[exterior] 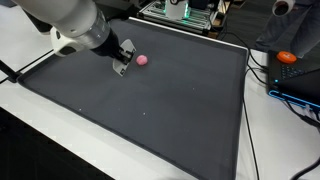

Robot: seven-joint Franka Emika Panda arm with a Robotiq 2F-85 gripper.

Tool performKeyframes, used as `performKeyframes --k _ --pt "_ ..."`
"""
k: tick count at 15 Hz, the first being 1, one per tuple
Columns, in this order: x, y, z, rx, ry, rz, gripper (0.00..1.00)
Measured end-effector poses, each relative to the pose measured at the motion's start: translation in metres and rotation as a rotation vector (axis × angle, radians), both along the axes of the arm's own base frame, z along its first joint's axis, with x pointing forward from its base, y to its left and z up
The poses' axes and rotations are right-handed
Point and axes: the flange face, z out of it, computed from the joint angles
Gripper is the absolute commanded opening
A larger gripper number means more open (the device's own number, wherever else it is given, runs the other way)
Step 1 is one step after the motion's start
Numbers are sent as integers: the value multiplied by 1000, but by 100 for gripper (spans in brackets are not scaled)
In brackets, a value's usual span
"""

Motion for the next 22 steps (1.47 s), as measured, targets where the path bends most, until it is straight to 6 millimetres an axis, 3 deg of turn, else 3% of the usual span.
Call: performKeyframes --k 5,13,18,22 --pt "-11 -31 -9 12 41 -141 4" --pt "-13 -39 -9 21 47 -181 1" --pt "-15 -82 -10 123 62 -343 1" --pt "-26 -117 -28 193 98 -469 1"
